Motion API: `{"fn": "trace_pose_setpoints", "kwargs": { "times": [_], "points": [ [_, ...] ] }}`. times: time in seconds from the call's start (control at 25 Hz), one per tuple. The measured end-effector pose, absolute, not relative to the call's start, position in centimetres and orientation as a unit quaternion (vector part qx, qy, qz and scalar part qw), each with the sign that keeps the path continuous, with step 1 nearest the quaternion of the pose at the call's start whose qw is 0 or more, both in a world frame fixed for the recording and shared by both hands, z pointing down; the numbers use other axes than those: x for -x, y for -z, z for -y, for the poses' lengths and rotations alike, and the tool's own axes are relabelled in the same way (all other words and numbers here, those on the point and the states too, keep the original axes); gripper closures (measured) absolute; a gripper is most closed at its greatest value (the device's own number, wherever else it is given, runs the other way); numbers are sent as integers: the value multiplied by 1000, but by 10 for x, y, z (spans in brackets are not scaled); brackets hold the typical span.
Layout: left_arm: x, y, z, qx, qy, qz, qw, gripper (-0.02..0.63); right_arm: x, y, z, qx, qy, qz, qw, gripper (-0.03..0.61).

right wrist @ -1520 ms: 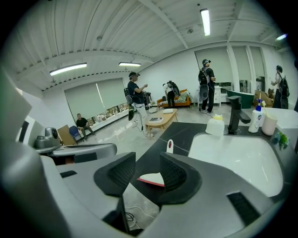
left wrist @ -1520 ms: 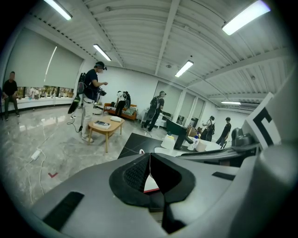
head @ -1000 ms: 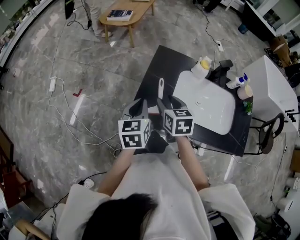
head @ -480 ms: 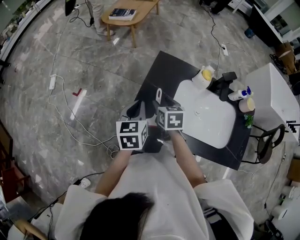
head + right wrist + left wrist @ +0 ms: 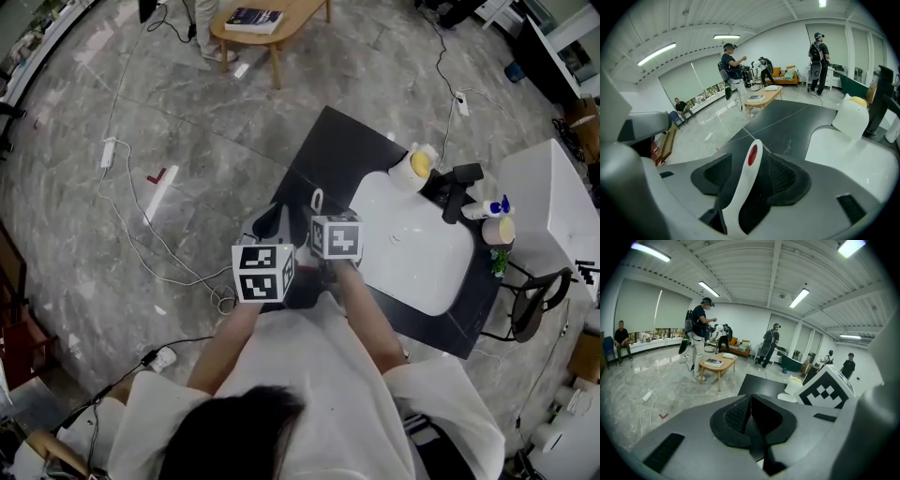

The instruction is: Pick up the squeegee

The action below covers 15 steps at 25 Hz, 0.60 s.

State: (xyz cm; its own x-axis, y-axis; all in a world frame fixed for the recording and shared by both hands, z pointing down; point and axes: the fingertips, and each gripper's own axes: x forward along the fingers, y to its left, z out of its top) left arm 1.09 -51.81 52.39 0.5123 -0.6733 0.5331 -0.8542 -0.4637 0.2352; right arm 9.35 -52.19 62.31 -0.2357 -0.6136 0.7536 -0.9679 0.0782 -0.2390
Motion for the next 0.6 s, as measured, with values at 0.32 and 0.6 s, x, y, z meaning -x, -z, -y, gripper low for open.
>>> {"fn": "trace_pose_setpoints", "kwargs": {
  "times": [0.32,0.6],
  "points": [
    [-9,-533,527,-821,-194,474,251,588,-93,-640,533,-558,-375,694,258,342],
    [-2,-539,531,-809,-200,489,256,588,-95,-651,541,-563,-375,684,271,342]
  ]
}}
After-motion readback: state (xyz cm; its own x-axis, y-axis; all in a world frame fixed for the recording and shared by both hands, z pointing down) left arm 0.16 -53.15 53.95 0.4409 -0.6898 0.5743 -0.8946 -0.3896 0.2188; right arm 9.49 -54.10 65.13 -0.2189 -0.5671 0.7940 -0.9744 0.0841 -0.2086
